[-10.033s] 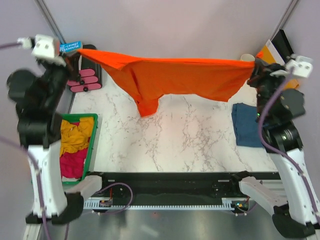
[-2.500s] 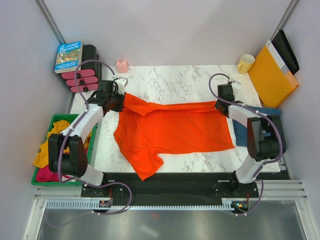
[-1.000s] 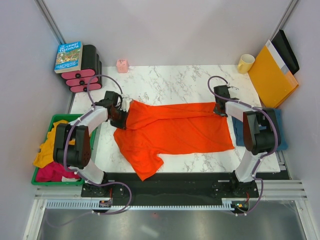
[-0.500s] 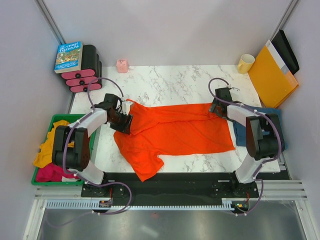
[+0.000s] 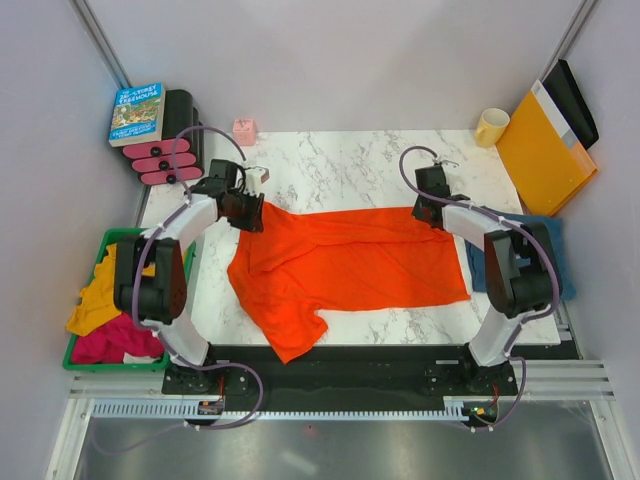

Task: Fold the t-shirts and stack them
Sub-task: Fold the flattened tshirt in 1/3 of the way

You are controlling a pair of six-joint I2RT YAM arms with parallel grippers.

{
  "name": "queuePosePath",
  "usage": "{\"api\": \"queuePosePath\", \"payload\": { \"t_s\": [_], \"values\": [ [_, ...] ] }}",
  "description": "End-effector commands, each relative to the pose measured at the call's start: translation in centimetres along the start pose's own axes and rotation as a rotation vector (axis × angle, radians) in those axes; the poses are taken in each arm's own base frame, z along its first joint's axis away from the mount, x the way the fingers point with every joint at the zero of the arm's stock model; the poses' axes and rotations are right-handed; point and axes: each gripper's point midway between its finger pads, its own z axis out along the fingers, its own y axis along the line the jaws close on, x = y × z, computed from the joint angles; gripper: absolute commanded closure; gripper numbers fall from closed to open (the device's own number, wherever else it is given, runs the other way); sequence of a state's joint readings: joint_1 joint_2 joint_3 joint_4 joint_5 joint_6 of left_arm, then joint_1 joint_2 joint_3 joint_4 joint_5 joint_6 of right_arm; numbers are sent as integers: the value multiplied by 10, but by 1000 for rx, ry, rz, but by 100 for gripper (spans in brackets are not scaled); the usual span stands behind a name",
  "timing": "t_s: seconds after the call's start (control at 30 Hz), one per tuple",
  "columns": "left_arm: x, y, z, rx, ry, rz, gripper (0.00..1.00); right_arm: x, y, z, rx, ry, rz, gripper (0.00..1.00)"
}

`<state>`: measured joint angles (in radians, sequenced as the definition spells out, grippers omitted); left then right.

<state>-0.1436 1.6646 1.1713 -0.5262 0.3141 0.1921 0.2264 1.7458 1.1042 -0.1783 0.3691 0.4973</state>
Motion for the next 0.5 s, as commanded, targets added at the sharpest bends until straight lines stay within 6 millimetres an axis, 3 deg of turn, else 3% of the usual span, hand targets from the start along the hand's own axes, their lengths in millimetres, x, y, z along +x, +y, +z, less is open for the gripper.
{"api": "queuePosePath", "payload": {
  "t_s": [0.0,0.13,0.3,0.47],
  "values": [
    [-4,9,31,9,49,-47,77,24,11,20,-7,72,-14,100],
    [-9,19,51,3,76,-51,85,35,14,34,2,105,-20,100],
    [-5,28,72,-11,122,-77,86,43,19,46,14,142,-16,100],
    [-6,53,93,-88,198,-86,87,45,24,57,43,186,-7,99]
  ]
}}
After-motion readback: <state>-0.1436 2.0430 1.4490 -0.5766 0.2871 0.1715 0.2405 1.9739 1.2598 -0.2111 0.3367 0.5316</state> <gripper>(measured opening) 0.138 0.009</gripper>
